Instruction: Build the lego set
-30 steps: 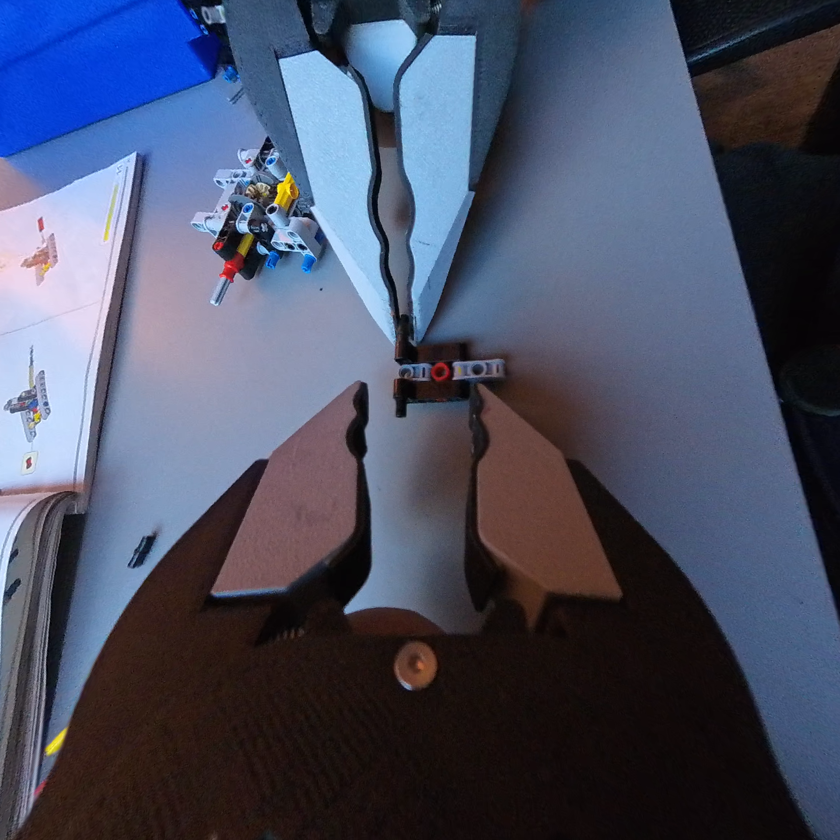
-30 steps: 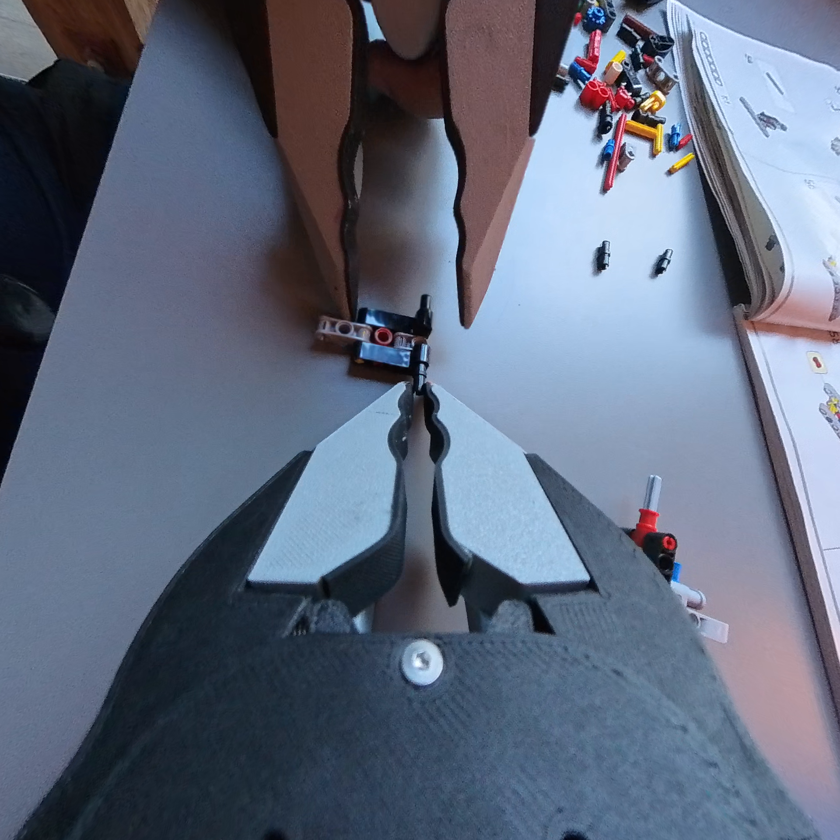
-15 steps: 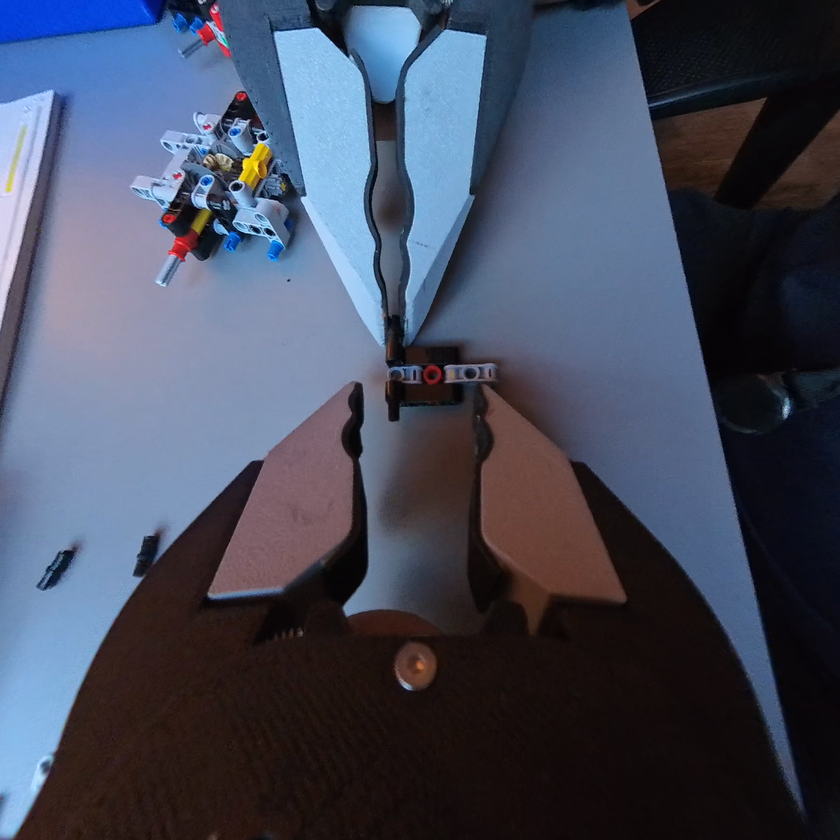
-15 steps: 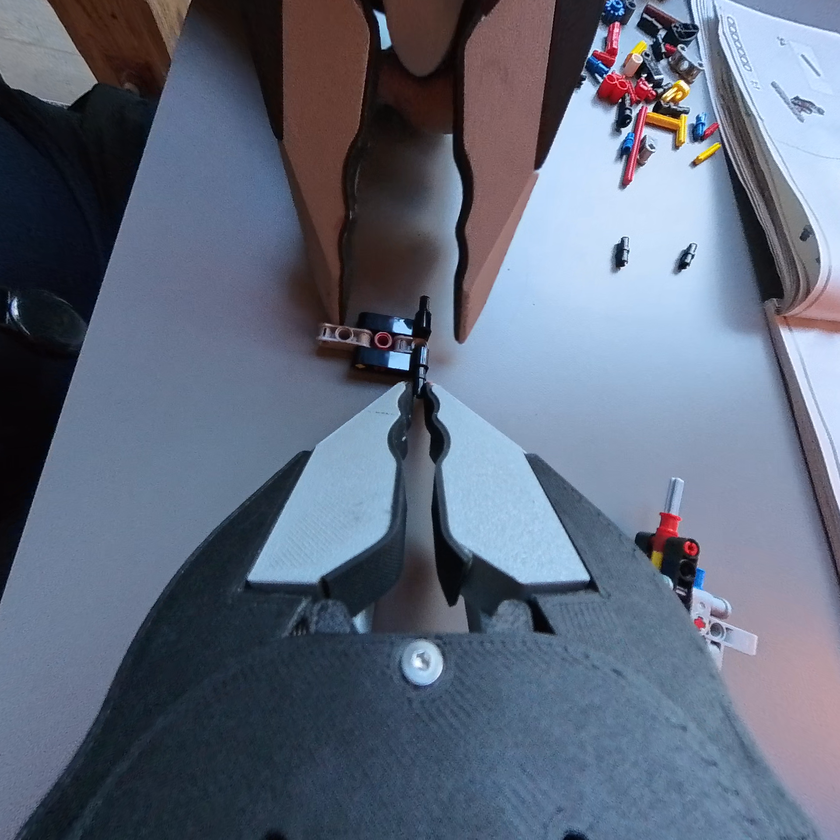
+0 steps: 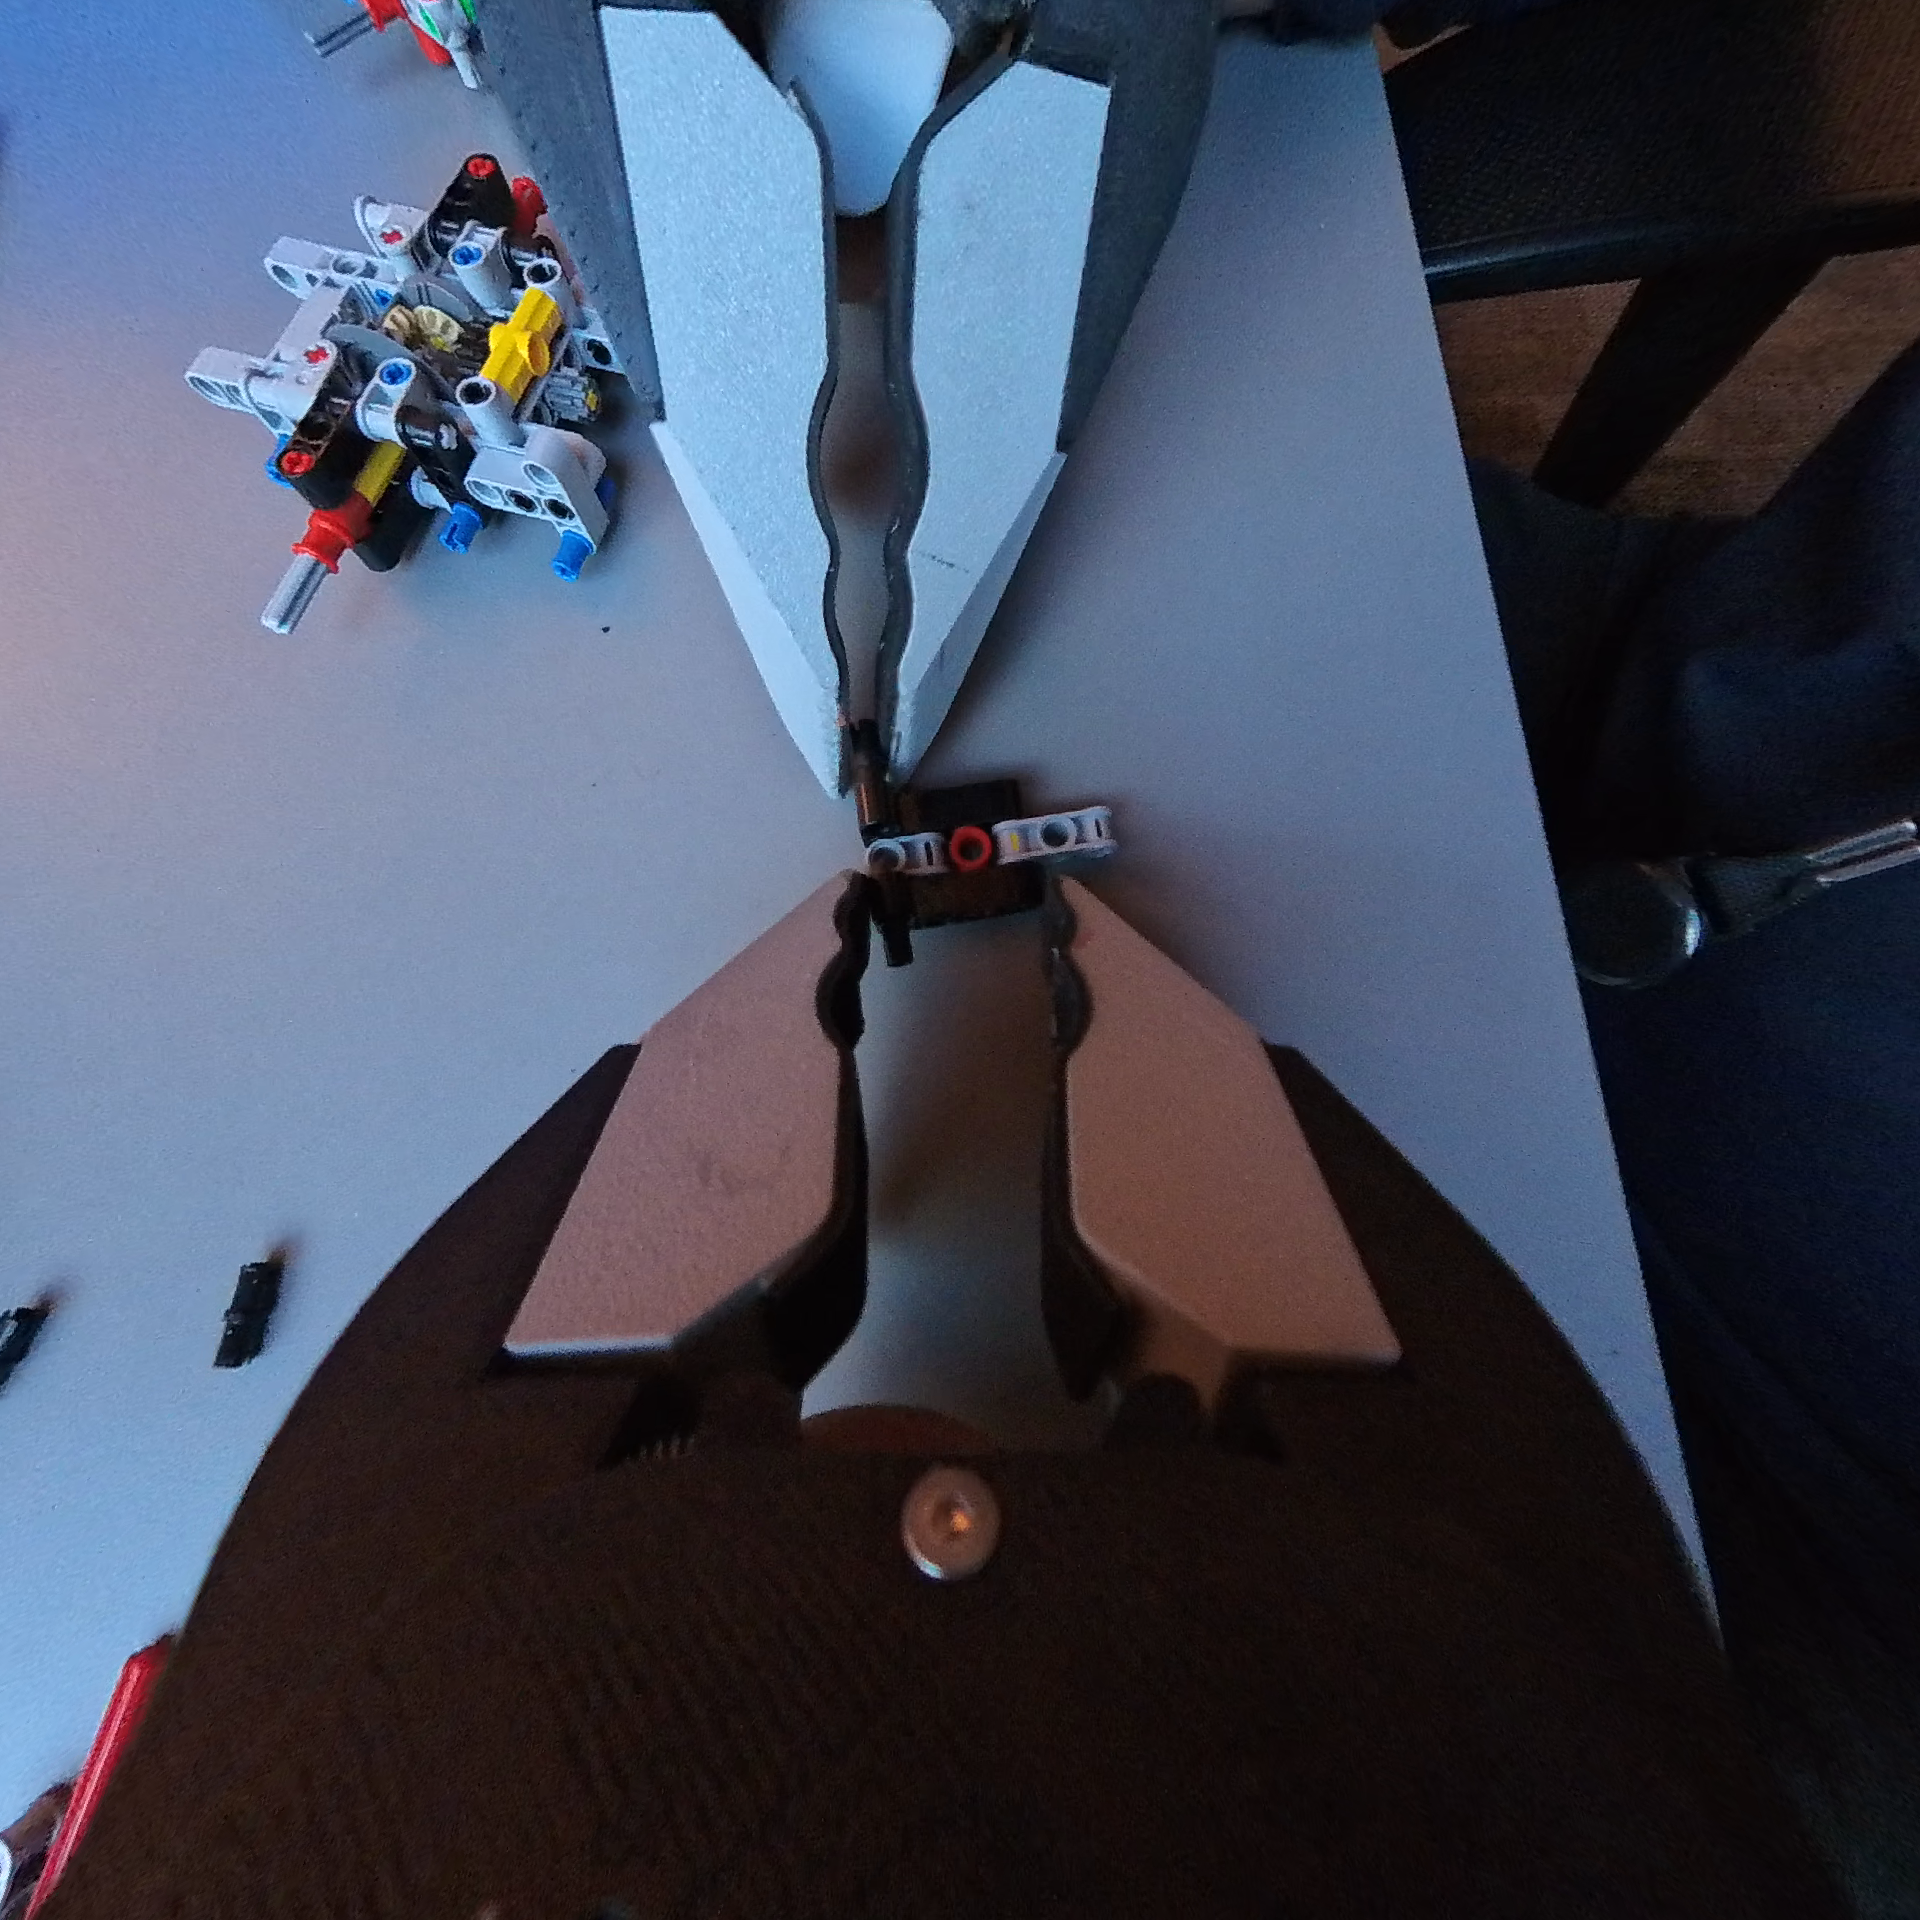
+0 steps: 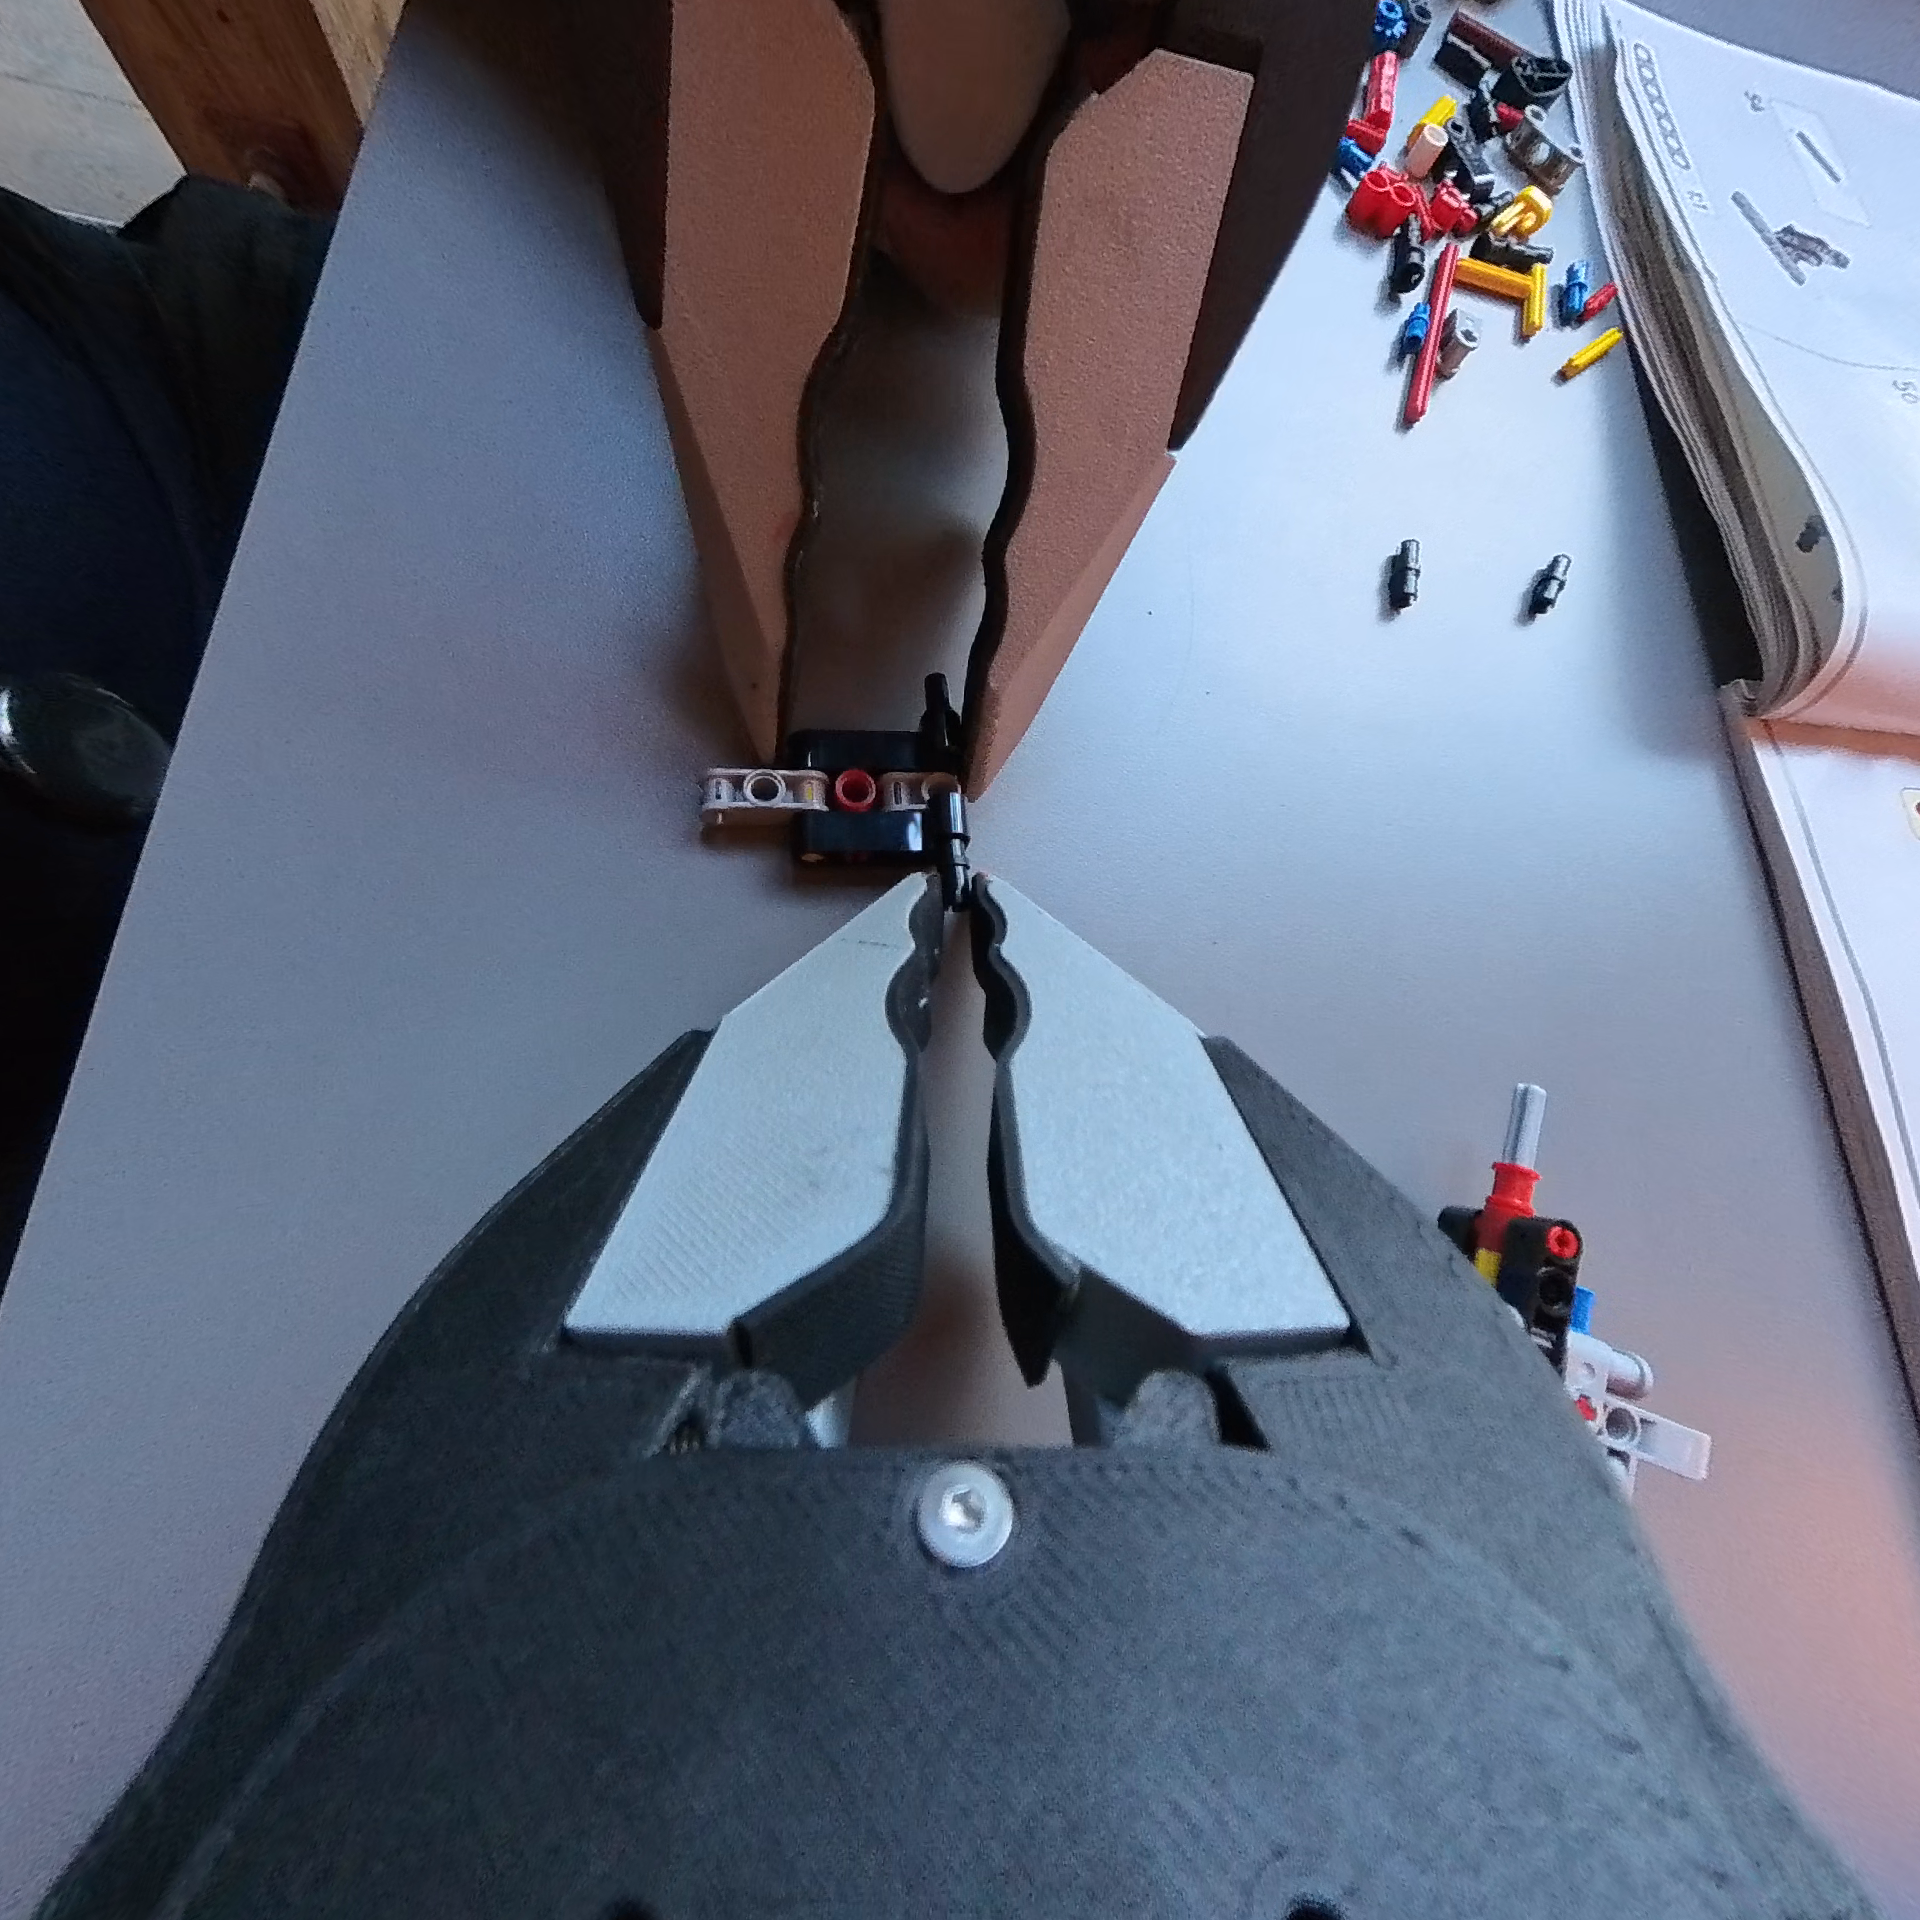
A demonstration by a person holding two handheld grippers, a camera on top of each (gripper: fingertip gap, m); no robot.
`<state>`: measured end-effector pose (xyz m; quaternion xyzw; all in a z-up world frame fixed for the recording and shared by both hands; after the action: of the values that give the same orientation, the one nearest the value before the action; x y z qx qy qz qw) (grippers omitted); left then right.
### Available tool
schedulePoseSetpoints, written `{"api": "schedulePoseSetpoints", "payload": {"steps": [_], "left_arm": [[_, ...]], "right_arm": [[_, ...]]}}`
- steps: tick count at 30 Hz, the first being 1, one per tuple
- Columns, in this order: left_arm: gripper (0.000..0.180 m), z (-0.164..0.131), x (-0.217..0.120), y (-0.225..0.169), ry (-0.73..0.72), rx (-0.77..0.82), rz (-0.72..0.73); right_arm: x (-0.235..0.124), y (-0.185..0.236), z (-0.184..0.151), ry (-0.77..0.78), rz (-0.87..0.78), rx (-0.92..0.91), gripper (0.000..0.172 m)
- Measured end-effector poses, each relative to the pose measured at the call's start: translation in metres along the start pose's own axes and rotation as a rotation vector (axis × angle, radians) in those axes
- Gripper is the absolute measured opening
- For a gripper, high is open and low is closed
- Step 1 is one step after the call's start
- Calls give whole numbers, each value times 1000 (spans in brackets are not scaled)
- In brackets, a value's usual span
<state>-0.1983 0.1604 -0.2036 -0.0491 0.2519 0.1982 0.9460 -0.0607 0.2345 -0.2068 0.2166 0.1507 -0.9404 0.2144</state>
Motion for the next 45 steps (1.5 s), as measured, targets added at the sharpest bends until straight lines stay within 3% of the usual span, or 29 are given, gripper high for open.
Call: {"api": "schedulePoseSetpoints", "payload": {"steps": [6,12,36,38,39,40,45], "left_arm": [[31,-1,-1,2,0,-8,1],[31,-1,-1,3,-2,-7,-5],[30,1,2,9,1,31,-129],[27,7,15,2,-6,71,-170],[14,11,19,0,5,101,-162],[11,10,20,4,-1,74,-144],[6,9,18,3,-2,60,-175]], "right_arm": [[-7,-3,-3,-1,-5,28,9],[-6,-4,-1,-30,7,47,2],[-5,-3,14,1,58,-15,1],[-1,4,32,-76,129,-20,0],[3,7,37,-51,158,-43,1],[1,5,37,-23,149,-43,0],[-16,-8,18,-68,117,88,0]]}}
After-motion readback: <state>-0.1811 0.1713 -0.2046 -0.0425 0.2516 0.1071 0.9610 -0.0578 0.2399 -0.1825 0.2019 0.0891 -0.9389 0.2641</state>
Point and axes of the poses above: each gripper's, where its closed fingertips meet, x out along the fingers, z out of its top, y = z × x across the jaws, the point moved 10 cm from there along -x, back along the fingers, and after that the axes turned 14 degrees about -y, right-handed, at the moved point
